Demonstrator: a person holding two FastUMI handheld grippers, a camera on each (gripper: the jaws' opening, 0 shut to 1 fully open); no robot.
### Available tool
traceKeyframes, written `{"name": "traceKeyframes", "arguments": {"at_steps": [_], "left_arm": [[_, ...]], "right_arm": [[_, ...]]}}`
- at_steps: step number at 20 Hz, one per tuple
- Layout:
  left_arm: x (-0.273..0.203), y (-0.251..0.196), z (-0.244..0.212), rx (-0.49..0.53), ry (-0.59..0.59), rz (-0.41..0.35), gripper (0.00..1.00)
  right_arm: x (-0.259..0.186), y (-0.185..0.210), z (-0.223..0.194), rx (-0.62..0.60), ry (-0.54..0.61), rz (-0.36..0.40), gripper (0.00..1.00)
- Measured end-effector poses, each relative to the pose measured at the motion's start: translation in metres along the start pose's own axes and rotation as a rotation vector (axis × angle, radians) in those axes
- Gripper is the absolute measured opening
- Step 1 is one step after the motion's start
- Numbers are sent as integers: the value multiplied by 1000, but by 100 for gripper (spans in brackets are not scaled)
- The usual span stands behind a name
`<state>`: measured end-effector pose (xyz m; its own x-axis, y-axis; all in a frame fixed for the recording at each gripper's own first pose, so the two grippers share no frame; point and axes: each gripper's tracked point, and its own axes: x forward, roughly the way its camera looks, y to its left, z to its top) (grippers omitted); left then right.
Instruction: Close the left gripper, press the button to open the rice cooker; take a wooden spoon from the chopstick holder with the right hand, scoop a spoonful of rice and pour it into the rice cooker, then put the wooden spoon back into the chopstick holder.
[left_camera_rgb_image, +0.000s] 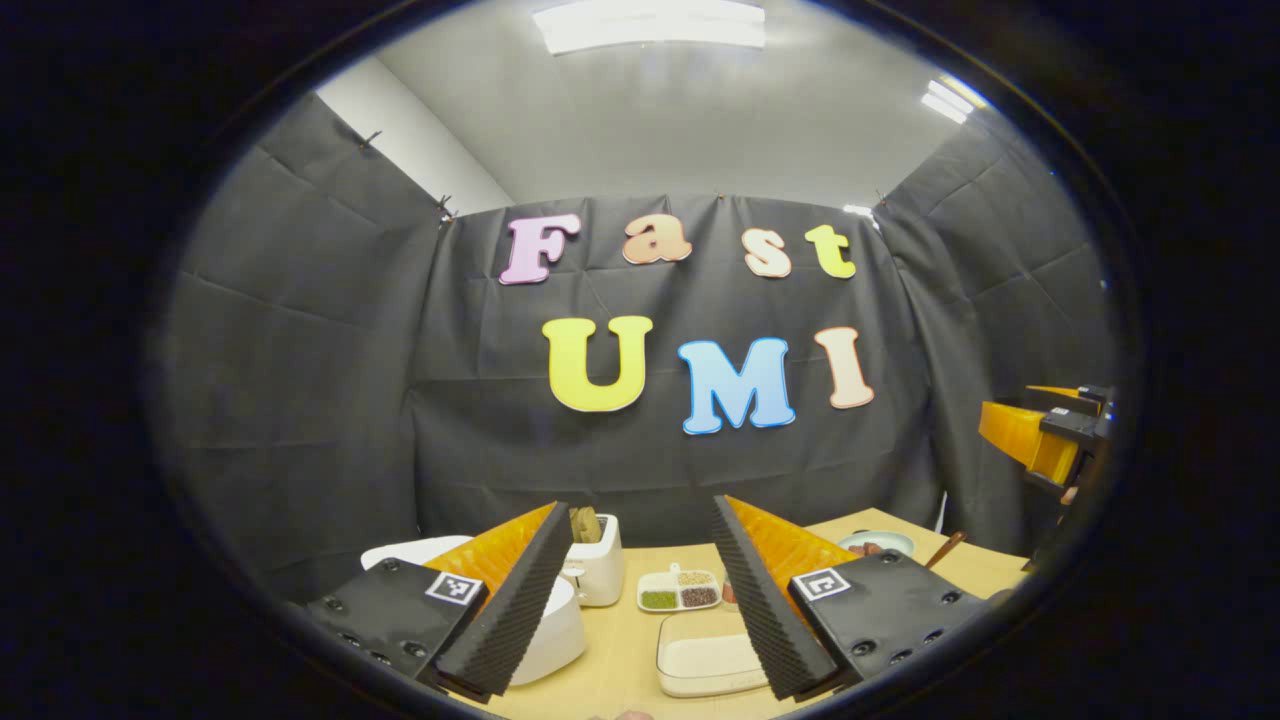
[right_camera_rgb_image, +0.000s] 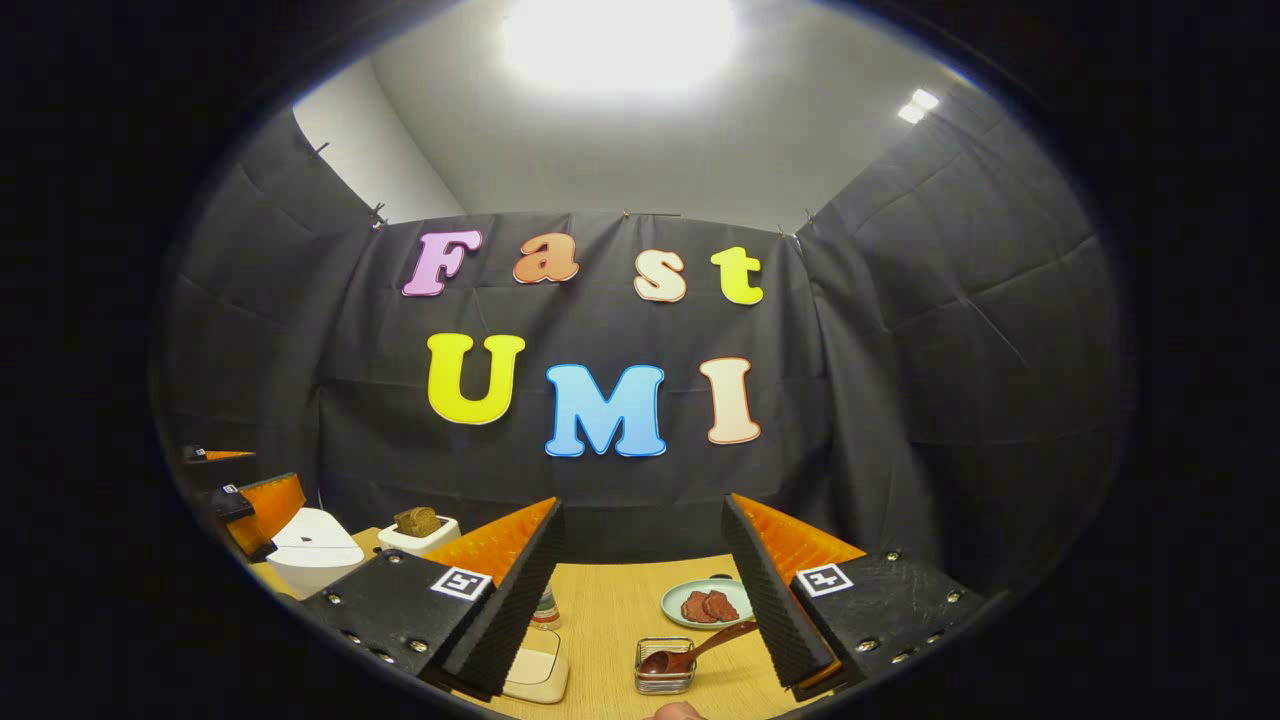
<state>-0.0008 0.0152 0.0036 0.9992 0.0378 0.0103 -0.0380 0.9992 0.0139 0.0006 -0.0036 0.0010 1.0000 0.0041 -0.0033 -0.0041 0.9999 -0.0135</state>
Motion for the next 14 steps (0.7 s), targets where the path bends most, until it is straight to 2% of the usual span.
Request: {"name": "traceKeyframes", "arguments": {"at_steps": [12, 14], "left_arm": [[-4, 7, 5, 11, -3, 14, 96], [-4, 6, 2, 13, 8, 4, 86]], "right_arm": [[1, 10, 0, -9, -6, 31, 95], [1, 10, -2, -8, -3, 35, 95]]}}
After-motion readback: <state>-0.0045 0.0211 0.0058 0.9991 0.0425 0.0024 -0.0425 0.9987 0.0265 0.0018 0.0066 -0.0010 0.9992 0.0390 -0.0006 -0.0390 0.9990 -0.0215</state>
